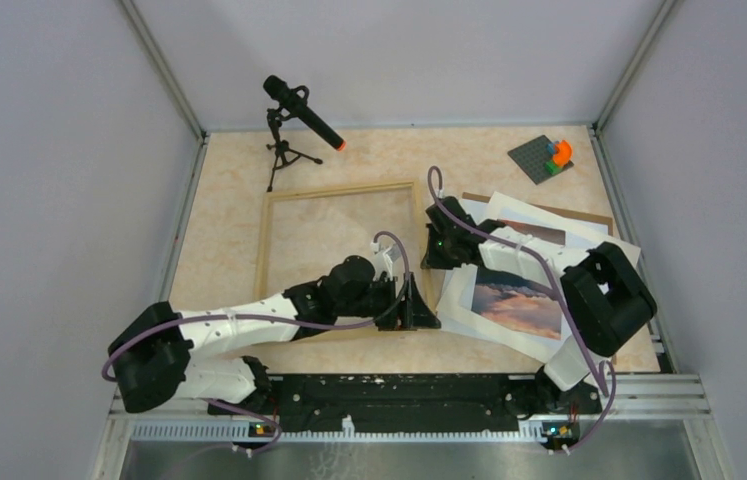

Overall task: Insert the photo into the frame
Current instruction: Adjust the photo frame item on the photo frame.

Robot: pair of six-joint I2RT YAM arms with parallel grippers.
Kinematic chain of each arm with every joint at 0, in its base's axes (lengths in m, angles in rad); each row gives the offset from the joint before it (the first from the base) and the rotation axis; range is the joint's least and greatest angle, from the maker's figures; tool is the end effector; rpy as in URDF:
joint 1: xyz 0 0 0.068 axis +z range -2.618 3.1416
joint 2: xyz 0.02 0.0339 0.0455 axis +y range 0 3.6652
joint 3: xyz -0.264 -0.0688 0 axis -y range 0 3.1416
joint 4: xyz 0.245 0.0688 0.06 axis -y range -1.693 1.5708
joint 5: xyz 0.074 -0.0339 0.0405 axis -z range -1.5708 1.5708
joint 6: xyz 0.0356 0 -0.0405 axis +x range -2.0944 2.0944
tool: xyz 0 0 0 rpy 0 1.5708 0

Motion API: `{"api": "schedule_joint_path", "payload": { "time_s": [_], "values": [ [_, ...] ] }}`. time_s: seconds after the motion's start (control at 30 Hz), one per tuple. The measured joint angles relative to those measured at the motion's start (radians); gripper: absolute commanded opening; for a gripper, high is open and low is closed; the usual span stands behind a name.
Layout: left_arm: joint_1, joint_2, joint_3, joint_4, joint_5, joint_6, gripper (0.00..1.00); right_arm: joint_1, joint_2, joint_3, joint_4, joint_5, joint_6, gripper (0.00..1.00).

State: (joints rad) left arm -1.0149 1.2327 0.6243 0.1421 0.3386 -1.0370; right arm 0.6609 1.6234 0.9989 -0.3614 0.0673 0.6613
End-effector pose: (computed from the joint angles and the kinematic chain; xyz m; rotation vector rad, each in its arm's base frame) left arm 0.1292 -0.2304 0.2234 0.2279 2.4199 -1.4880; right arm 0.2606 0.1996 0.1912 0.0270 2.6094 0.4130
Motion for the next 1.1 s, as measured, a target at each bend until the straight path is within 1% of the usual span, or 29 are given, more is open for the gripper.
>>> {"api": "schedule_joint_path", "payload": {
  "time_s": [0.07,0.13,0.17,0.23,0.27,0.3,0.4,0.43,0.53,0.6,0.67,0.73,0.87,1.0,1.1],
  "values": [
    [0.0,0.026,-0.007,0.042,0.026,-0.076,0.89,0.0,-0.015,-0.023,0.026,0.003,0.012,0.0],
    [-0.006,0.019,-0.065,0.155,0.019,-0.164,0.87,0.0,-0.028,-0.033,0.039,0.007,0.022,0.0],
    [-0.018,-0.005,-0.142,0.246,-0.021,-0.233,0.86,0.0,-0.035,-0.038,0.048,0.011,0.025,0.0],
    [-0.046,-0.041,-0.235,0.313,-0.077,-0.311,0.85,0.0,-0.049,-0.05,0.068,0.016,0.035,0.0],
    [-0.063,-0.061,-0.286,0.338,-0.114,-0.359,0.82,0.0,-0.056,-0.059,0.081,0.018,0.041,0.0],
    [-0.076,-0.071,-0.32,0.344,-0.143,-0.401,0.77,0.0,-0.061,-0.068,0.093,0.019,0.048,0.0],
    [-0.092,-0.073,-0.359,0.362,-0.205,-0.517,0.64,0.0,-0.065,-0.083,0.115,0.023,0.06,0.0],
    [-0.094,-0.075,-0.367,0.374,-0.225,-0.548,0.61,0.0,-0.066,-0.089,0.122,0.023,0.065,0.0],
    [-0.116,-0.107,-0.412,0.396,-0.312,-0.63,0.57,0.0,-0.072,-0.106,0.145,0.023,0.076,0.0],
    [-0.142,-0.143,-0.442,0.378,-0.369,-0.683,0.57,0.0,-0.083,-0.114,0.153,0.026,0.081,0.0],
    [-0.156,-0.157,-0.456,0.369,-0.408,-0.718,0.62,0.0,-0.097,-0.121,0.163,0.027,0.085,0.0],
    [-0.161,-0.156,-0.457,0.368,-0.431,-0.739,0.64,0.0,-0.104,-0.123,0.168,0.027,0.091,0.0],
    [-0.164,-0.117,-0.457,0.386,-0.465,-0.764,0.62,0.0,-0.105,-0.124,0.188,0.025,0.097,0.0],
    [-0.166,0.003,-0.462,0.497,-0.488,-0.735,0.59,0.0,-0.105,-0.124,0.202,0.021,0.101,0.0],
    [-0.172,0.076,-0.457,0.587,-0.506,-0.694,0.58,0.0,-0.105,-0.132,0.206,0.02,0.102,0.0]
  ]
}}
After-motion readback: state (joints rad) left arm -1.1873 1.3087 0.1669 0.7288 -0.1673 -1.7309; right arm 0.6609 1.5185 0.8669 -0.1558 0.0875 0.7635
